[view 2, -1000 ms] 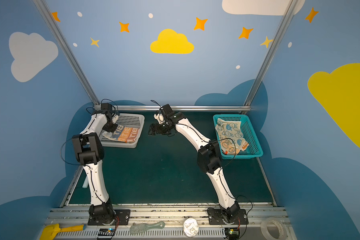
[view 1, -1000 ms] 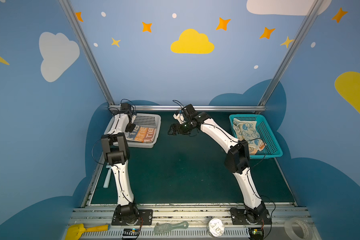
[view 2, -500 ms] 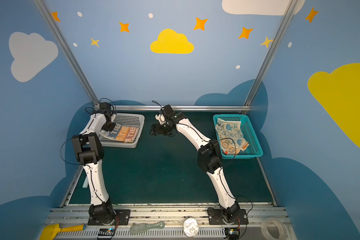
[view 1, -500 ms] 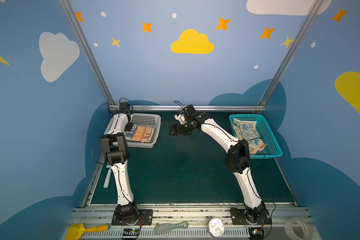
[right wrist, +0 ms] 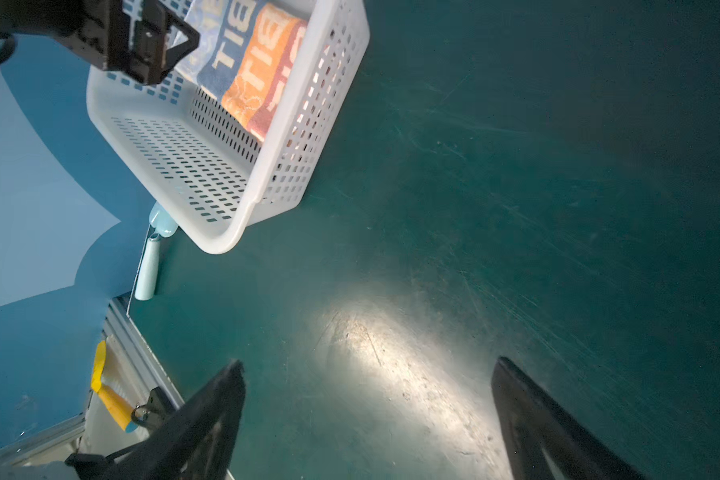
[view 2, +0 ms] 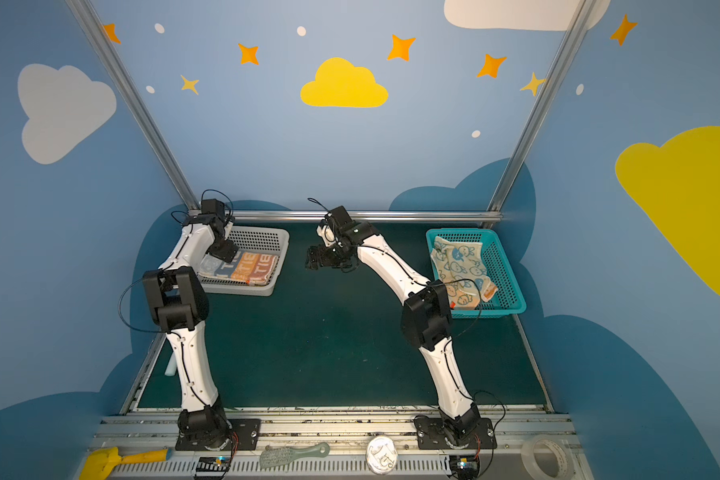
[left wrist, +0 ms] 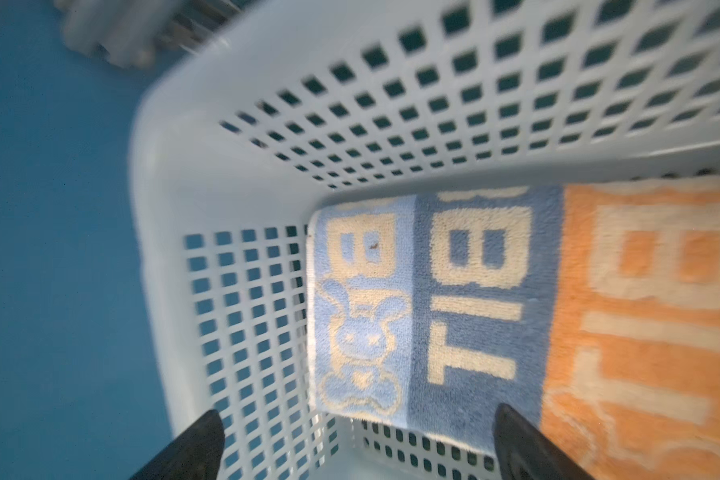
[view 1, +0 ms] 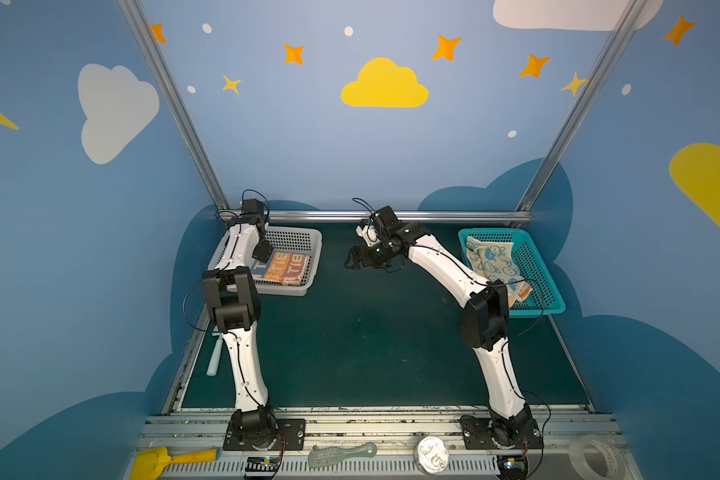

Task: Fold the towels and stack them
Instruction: 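Open both grippers and raise them away from the white basket, then reach the right gripper into the teal basket and grasp the rabbit-print towel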

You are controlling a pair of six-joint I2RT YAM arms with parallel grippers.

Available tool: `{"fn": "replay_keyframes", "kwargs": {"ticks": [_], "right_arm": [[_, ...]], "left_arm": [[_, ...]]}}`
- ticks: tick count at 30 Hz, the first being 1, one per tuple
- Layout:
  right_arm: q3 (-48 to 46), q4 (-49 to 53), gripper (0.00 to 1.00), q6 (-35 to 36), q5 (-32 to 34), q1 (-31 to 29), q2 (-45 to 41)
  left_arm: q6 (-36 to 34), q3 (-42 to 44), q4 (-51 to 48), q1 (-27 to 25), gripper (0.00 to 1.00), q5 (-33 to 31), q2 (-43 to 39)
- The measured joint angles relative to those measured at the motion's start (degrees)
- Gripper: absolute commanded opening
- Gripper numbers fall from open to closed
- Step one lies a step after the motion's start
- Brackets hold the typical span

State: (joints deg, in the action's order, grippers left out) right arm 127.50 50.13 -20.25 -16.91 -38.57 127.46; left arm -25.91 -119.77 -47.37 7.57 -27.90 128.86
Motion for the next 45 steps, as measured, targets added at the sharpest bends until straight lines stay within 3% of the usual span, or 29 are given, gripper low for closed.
{"fn": "replay_keyframes", "kwargs": {"ticks": [3, 9, 15, 20, 24, 30, 38, 45], "right_arm": [[-1.3, 2.5, 0.92, -0.1, 4.5, 1.3, -4.3], [-11.3, 5.0, 0.92, 0.0, 13.9, 8.9, -18.6], [-28.8, 0.7, 0.94, 1.2, 21.9, 20.2, -34.3], [-37.2, -2.4, 0.94, 0.5, 21.7, 30.7, -39.3], [-41.2, -5.3, 0.94, -0.7, 18.8, 36.6, -38.9], [-40.0, -6.4, 0.89, -1.3, 14.6, 37.4, -32.4], [-21.0, 2.6, 0.61, -2.8, 10.4, 37.4, -13.4], [-16.2, 7.9, 0.32, -3.6, 9.5, 37.4, -8.0]], "left_arm": [[-1.7, 3.5, 3.4, -4.7, 1.00, -2.2, -7.6], [-10.1, 14.2, 20.4, -20.3, 1.00, -8.0, -22.4], [-13.3, 15.3, 28.4, -33.5, 1.00, -9.2, -22.4], [-14.7, 12.5, 31.5, -43.6, 1.00, -9.2, -16.9], [-14.3, 7.5, 31.6, -50.3, 1.00, -9.0, -9.8], [-6.0, -3.4, 23.9, -57.2, 1.00, -4.9, 0.6], [4.8, -8.0, 17.0, -57.3, 1.00, 0.7, 2.0], [7.6, -5.5, 15.9, -57.1, 1.00, 2.3, 2.0]]}}
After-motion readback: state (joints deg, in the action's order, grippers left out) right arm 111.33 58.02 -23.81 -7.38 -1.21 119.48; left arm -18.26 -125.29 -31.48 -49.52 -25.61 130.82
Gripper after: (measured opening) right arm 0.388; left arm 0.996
